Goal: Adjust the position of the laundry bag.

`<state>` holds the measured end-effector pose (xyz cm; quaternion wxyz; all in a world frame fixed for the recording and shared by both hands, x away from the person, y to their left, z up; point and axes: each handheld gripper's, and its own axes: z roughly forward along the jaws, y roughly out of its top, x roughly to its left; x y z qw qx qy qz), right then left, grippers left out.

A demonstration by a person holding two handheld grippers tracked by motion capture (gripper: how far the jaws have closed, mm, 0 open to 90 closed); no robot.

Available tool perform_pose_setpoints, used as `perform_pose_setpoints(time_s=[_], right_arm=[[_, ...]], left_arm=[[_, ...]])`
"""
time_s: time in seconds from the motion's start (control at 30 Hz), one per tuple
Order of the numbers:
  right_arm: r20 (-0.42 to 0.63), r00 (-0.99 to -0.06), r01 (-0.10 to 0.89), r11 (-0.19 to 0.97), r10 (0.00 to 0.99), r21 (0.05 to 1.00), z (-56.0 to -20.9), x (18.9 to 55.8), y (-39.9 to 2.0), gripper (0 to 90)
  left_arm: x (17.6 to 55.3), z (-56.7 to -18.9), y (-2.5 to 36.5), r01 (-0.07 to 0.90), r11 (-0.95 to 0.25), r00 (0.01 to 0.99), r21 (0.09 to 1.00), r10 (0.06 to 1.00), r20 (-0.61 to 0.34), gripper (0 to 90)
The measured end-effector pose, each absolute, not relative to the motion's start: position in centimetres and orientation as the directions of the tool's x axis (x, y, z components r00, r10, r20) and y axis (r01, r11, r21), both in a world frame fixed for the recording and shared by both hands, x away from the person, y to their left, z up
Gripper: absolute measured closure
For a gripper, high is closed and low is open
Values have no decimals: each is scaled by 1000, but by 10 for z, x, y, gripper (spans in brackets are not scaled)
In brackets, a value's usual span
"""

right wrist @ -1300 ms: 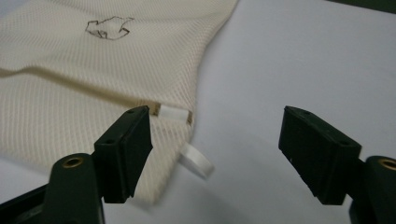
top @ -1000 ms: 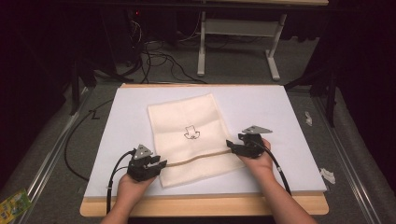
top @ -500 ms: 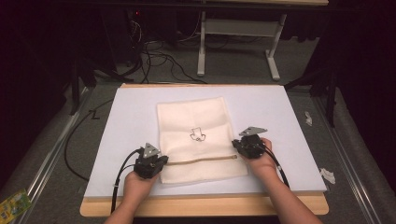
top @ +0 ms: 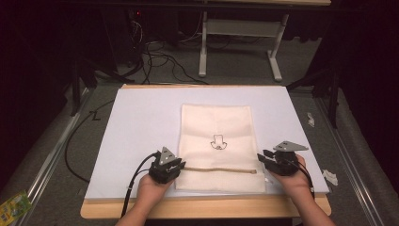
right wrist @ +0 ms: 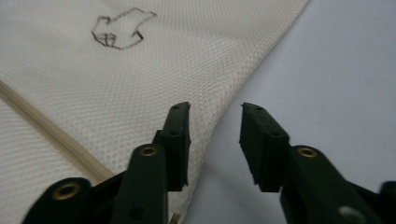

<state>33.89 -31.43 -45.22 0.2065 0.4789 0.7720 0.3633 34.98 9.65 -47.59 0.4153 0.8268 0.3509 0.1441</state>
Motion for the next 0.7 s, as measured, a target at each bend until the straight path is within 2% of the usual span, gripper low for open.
perform_pose_setpoints(time_s=[0.07, 0.2, 0.3, 0.4, 0.57, 0.63, 0.7], right_arm=[[35, -454, 573, 262, 890, 776, -443, 332, -322, 573], [78, -437, 549, 197, 896, 812, -434, 314, -339, 516], [98, -430, 551, 175, 897, 816, -435, 309, -346, 533], [160, -444, 590, 153, 882, 793, -443, 306, -353, 620], [159, -459, 602, 174, 874, 779, -453, 318, -336, 598], [175, -452, 617, 165, 875, 769, -455, 325, -329, 597], [149, -454, 622, 193, 879, 758, -460, 333, -321, 603]], left_arm=[[345, -475, 101, 464, -401, 705, 790, 707, -55, 686], [340, -472, 107, 510, -336, 669, 792, 734, -119, 679], [337, -472, 106, 519, -332, 668, 788, 733, -132, 668], [331, -474, 101, 507, -372, 690, 778, 716, -108, 648], [332, -476, 97, 489, -398, 709, 776, 700, -87, 646], [332, -477, 96, 484, -411, 718, 773, 691, -83, 687], [332, -480, 94, 479, -437, 735, 761, 674, -75, 714]])
